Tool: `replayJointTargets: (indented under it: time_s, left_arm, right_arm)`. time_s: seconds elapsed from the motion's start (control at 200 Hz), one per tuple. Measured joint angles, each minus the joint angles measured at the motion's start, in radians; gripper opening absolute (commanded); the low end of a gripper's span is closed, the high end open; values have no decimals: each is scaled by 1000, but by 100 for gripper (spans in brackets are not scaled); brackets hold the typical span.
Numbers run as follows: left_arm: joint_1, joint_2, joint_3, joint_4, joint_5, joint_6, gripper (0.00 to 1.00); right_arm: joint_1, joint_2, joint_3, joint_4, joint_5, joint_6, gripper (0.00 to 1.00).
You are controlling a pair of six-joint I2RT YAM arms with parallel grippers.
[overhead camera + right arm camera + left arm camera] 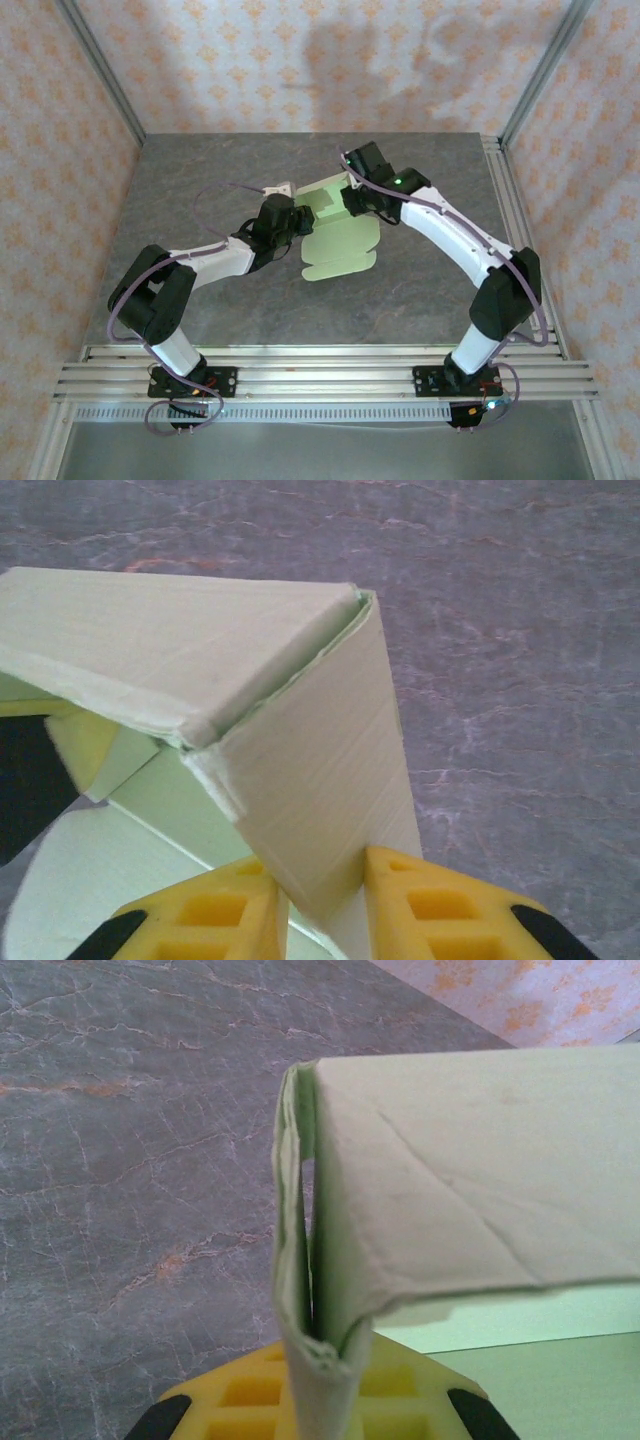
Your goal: Fold the paper box
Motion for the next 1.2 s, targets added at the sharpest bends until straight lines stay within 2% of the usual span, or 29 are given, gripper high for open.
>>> replayJointTargets:
  time_s: [0.475,0.686,0.831,0.931,1.001,1.081,1.146,1.201]
  left_arm:
    - [5,7,7,1,1,0,0]
    - [4,8,14,2,5,-3,0]
    - [4,8,19,5,8,-3,0]
    - [5,8,19,4,7,-3,0]
    - [5,8,19,3,7,-4,0]
    - [5,8,19,3,7,-4,0]
    - [5,8,19,3,7,-4,0]
    - [5,8,19,4,8,-3,0]
  right_arm:
    - [89,76,26,18,325,36,22]
    - [109,101,44,18,420,19,21]
    - [119,116,59,19,478,-1,17]
    - [131,132,66,20,524,-21,8]
    - [134,142,70,22,552,-29,6]
    - [135,148,71,26,566,-29,7]
    - [137,151,72,27,575,-28,18]
    - [137,154,72,30,575,-32,20]
